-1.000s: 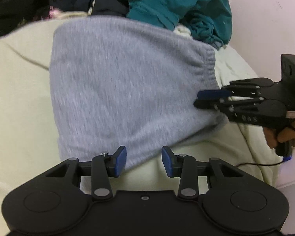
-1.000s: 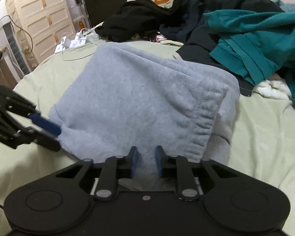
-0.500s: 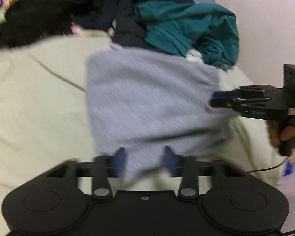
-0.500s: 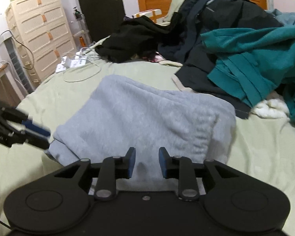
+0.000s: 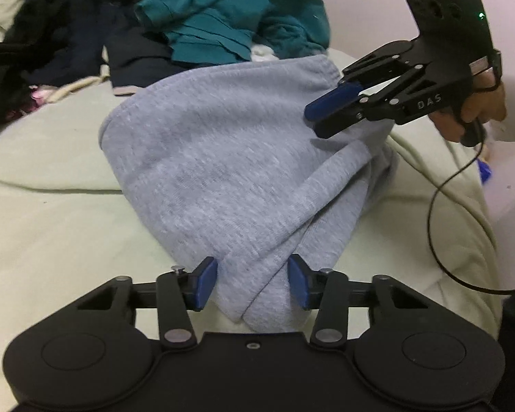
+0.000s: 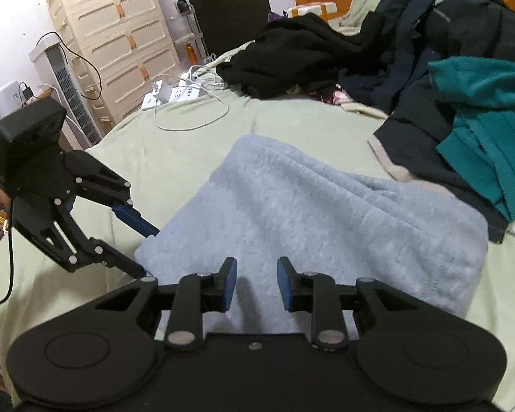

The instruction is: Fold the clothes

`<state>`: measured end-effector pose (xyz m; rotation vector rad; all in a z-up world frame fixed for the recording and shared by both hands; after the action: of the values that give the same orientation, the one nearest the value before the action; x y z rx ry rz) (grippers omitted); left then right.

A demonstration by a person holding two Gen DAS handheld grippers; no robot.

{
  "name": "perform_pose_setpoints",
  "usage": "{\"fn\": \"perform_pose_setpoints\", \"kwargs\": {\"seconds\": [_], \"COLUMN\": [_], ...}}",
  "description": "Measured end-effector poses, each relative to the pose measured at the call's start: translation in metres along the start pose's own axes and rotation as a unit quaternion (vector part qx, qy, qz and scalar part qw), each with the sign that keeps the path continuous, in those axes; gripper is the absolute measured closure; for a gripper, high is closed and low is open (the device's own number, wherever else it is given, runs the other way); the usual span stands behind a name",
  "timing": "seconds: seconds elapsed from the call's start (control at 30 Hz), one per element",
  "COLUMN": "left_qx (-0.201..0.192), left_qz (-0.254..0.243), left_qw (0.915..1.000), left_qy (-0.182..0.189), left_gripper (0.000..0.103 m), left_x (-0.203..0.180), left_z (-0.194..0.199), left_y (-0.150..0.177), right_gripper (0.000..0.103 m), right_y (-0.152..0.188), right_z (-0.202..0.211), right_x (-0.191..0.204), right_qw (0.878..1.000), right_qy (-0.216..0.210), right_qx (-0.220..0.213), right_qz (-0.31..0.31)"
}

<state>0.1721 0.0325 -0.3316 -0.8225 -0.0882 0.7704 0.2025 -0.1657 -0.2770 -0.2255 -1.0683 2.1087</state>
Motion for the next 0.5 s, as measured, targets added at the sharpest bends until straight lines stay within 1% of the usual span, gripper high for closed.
{"fn": "perform_pose_setpoints", "kwargs": {"seconds": [0.03,0.1,0.13,0.2,0.23,0.3,0.4,0.5], "left_qx": [0.002,0.005,0.006,0.007,0.011,0.025,0.05,0.091], "left_qz": [-0.002,-0.005,-0.002,-0.001,-0.003,-0.013,-0.018,-0.03], "left_qw": [1.0,1.0,1.0,1.0,0.9999,0.9992,0.9966,0.9903], "left_qy": [0.003,0.004,0.005,0.006,0.01,0.028,0.062,0.1], "left_gripper": [0.063,0.064,0.064,0.063,0.062,0.062,0.062,0.063], "left_x": [0.0,0.0,0.0,-0.002,-0.002,0.001,0.009,0.017], "left_z": [0.0,0.001,0.001,0.003,0.003,0.003,0.0,-0.007], "left_y": [0.0,-0.001,-0.001,0.0,-0.001,-0.006,-0.013,-0.024], "right_gripper": [0.077,0.077,0.077,0.077,0.077,0.077,0.077,0.077], "right_y": [-0.008,-0.009,-0.012,-0.021,-0.027,-0.037,-0.04,-0.039], "right_z": [0.002,0.001,0.002,0.001,-0.001,-0.009,-0.028,-0.037], "right_x": [-0.002,-0.008,-0.012,-0.019,-0.022,-0.024,-0.025,-0.028], "right_qw": [1.0,1.0,1.0,0.998,0.997,0.997,0.995,0.994], "right_qy": [0.002,0.004,-0.006,-0.042,-0.058,-0.074,-0.084,-0.088], "right_qx": [0.004,0.003,0.0,-0.001,-0.001,0.01,0.048,0.067], "right_qz": [-0.003,-0.014,-0.026,-0.051,-0.052,-0.035,0.004,0.023]}}
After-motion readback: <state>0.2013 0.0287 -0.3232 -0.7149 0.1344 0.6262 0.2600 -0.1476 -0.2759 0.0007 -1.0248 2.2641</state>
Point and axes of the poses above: each gripper's, at about its wrist camera, not at the fingertips, and z roughly against the way its jaws point, x to its left, y to its underside, the point moved 4 cm from there along -z, roughly the way its jaws point, and after that the axes turned 9 degrees about -x, right-handed, at the moved point
